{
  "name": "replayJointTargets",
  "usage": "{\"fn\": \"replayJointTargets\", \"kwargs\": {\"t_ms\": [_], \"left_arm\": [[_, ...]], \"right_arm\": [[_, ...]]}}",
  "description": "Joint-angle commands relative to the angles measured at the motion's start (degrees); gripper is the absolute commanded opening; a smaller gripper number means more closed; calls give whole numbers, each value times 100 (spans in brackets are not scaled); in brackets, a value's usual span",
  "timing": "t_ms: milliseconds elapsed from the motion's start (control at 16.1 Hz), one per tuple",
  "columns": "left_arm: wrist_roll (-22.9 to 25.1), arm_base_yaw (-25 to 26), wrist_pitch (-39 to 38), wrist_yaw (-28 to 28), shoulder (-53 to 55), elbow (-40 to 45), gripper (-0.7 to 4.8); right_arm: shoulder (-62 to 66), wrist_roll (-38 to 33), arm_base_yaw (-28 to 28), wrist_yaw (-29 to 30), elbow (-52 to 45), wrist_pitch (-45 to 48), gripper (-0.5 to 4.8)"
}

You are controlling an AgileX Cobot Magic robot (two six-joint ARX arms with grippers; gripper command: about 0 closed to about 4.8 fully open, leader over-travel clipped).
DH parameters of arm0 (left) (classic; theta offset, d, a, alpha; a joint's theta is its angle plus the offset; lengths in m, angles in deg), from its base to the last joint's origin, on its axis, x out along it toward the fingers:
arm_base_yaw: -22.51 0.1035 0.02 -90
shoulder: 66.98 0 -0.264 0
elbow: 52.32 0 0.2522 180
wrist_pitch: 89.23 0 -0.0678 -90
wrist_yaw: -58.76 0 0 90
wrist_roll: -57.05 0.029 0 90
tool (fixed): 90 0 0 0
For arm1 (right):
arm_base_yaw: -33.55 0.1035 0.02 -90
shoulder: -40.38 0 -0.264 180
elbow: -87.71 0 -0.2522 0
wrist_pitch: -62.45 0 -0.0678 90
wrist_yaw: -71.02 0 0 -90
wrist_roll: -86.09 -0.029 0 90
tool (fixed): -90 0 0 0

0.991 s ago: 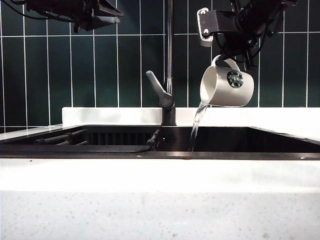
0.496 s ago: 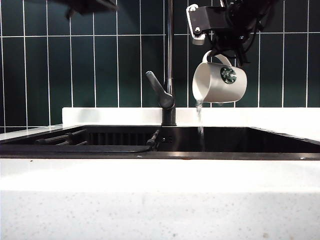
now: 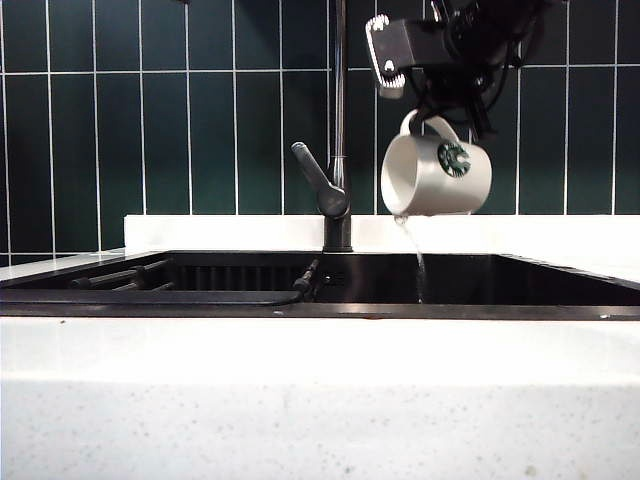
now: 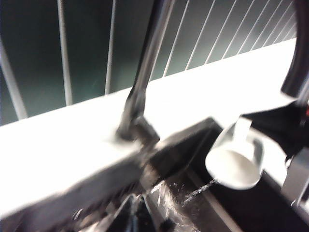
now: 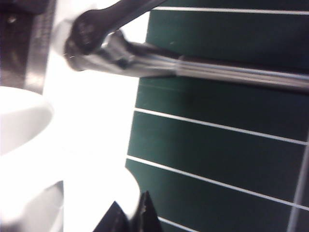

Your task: Pick up the mug next to the sink, go to the faucet to get some water, pour the water into the sink, and finally put the mug back to its place.

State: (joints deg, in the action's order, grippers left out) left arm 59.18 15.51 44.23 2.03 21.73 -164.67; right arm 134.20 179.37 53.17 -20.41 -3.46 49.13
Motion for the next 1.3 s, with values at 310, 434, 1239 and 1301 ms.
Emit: {"fn": "replayJointTargets", "kwargs": {"t_ms": [310,434,1239,1301], "left_arm": [[348,-2,-564,-1139,-1215,433,-6],[343,-2,-426,-1419,-1797,1132,-6],[-66,-2,796,-2046,-5080,5278,-6],[-74,-2,758,-2044,-5200,5313,-6]], "right_arm": [[-90,-1377,2,-466,46,304,-1],[-92,-2616,-81,-544,48,463,-1],[-1646,-7860,-2197,160,-1941,1427,-1],[-1725,-8067,-2275,162,-2249,1720,-1]]}}
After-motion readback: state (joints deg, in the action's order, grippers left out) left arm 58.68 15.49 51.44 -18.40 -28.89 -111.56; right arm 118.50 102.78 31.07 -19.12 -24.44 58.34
